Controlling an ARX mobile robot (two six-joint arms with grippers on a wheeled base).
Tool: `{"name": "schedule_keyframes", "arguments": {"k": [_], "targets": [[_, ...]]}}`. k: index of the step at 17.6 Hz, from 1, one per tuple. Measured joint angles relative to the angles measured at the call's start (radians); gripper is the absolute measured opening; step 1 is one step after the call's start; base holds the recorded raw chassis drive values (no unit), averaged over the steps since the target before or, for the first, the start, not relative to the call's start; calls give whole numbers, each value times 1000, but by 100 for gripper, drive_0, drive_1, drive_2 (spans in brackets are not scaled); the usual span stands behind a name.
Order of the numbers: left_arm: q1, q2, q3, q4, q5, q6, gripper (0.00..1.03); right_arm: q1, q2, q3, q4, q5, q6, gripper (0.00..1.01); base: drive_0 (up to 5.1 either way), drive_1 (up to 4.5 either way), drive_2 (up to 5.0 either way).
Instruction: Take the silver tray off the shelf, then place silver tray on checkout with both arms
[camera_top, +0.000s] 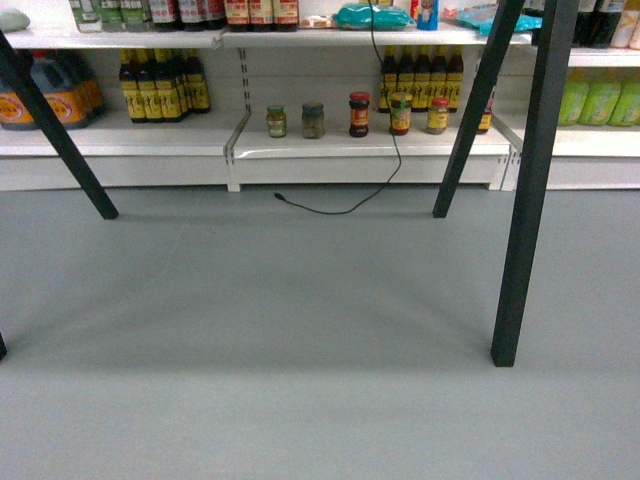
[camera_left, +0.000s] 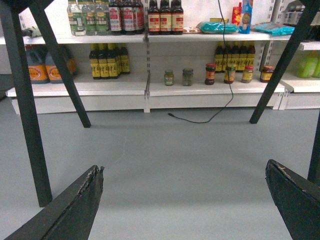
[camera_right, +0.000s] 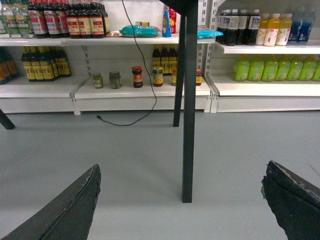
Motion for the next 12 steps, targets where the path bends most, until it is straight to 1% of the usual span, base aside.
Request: {"name": "schedule_keyframes", "arguments": {"k": [12], "targets": [[0,0,0,2,1,0,98,0,0,0,0,0,0,98,0,0,0]]}}
